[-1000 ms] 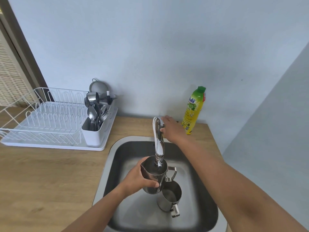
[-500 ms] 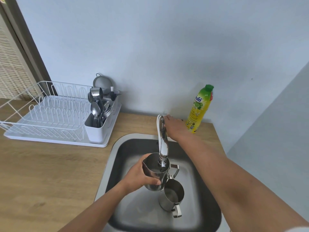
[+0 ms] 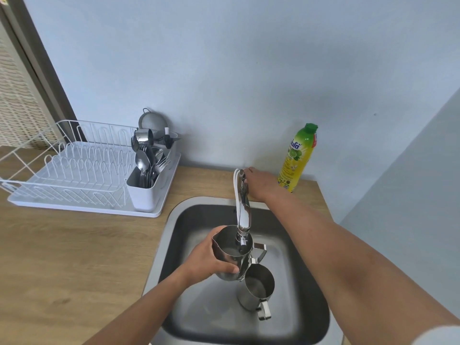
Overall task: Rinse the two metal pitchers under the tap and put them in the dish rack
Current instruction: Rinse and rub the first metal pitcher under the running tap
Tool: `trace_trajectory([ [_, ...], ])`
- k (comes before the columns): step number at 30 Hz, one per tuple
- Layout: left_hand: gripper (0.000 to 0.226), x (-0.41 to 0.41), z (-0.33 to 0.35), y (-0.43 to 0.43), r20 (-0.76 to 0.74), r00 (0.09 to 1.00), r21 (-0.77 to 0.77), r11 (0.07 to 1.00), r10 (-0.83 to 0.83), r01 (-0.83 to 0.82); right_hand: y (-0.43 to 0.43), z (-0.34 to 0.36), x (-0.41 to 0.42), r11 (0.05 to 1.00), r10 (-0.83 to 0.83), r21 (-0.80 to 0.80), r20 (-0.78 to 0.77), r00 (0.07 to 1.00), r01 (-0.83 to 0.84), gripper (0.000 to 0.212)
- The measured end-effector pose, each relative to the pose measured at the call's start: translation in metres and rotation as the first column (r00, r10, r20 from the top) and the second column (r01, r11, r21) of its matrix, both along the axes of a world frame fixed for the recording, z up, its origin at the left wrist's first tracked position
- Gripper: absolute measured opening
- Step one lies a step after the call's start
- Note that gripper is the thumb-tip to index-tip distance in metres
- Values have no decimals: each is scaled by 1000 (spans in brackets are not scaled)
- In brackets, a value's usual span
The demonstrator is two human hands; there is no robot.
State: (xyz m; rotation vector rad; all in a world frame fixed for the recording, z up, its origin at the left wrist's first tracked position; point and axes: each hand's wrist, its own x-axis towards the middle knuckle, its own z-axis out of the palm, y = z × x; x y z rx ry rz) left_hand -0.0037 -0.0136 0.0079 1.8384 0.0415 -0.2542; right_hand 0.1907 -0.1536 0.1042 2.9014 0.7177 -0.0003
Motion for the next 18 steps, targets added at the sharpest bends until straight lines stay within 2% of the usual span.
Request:
trace_trajectory([
  [8,92,-2,2,0,3,1000,-8,1000,2,-2,-2,-2,5,999,-5,51,-36,999,7,42],
  [12,91,-2,1,0,5,1000,-11,1000,0,0,-6,-8,4,974,-36,218,-109,993,59,42],
  [16,89,-5,-1,-1,15,1000,-20,1000,4,-4,-20,-4,-26,873,-134,452,-140,981,184,46],
  [18,89,-6,-2,0,15,1000,-22,1000,8,-7,-40,-11,-47,773,-231,540,-249,940,333,51],
])
